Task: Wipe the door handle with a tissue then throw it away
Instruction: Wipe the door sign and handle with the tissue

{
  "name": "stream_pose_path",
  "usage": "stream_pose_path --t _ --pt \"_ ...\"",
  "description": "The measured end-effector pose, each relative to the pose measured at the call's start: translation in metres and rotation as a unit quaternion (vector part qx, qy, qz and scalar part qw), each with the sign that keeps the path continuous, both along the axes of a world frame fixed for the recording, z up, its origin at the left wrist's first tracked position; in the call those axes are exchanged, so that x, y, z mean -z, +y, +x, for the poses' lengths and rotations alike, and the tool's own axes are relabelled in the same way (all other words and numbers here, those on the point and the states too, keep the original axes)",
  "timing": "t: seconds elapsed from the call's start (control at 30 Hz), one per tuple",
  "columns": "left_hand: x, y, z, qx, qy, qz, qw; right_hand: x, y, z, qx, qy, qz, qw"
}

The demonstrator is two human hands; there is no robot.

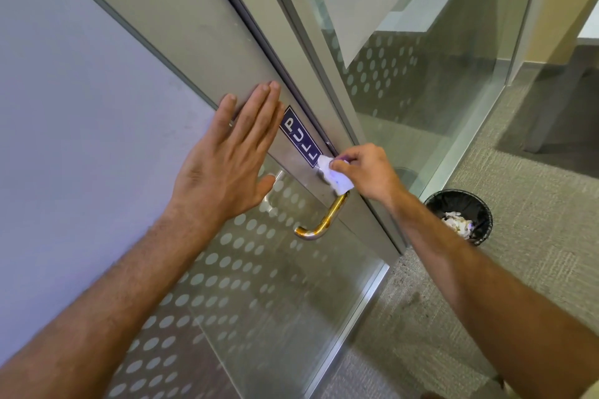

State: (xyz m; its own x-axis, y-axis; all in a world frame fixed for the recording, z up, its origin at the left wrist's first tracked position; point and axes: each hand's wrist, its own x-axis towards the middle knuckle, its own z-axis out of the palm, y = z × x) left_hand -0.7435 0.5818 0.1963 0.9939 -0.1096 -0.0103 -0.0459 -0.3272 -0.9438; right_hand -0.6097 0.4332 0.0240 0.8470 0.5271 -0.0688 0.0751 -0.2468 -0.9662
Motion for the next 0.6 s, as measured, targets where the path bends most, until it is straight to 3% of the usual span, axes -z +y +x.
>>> stream_pose_path --t 0.13,0.23,0.37,0.5,0.6 --pt "-0.001 -0.001 0.002 -0.004 0.001 -0.005 1.000 0.012 0.001 -0.002 -0.021 -0.045 -0.051 0.997" --pt "0.000 -0.001 0.001 0.002 0.002 -0.008 1.000 0.015 -0.004 0.002 -0.053 -0.146 -0.089 0.984" --pt "0.000 0.000 0.001 0.002 0.006 -0.007 1.000 0.009 -0.007 0.002 -0.008 -0.214 -0.103 0.971" --pt "0.000 0.000 0.001 -0.004 0.005 -0.010 1.000 0.004 0.002 -0.002 -0.083 -0.230 -0.099 0.965" --pt "-0.001 0.000 0.001 -0.006 0.005 -0.012 1.000 0.004 0.008 -0.003 -0.081 -0.177 -0.126 0.973"
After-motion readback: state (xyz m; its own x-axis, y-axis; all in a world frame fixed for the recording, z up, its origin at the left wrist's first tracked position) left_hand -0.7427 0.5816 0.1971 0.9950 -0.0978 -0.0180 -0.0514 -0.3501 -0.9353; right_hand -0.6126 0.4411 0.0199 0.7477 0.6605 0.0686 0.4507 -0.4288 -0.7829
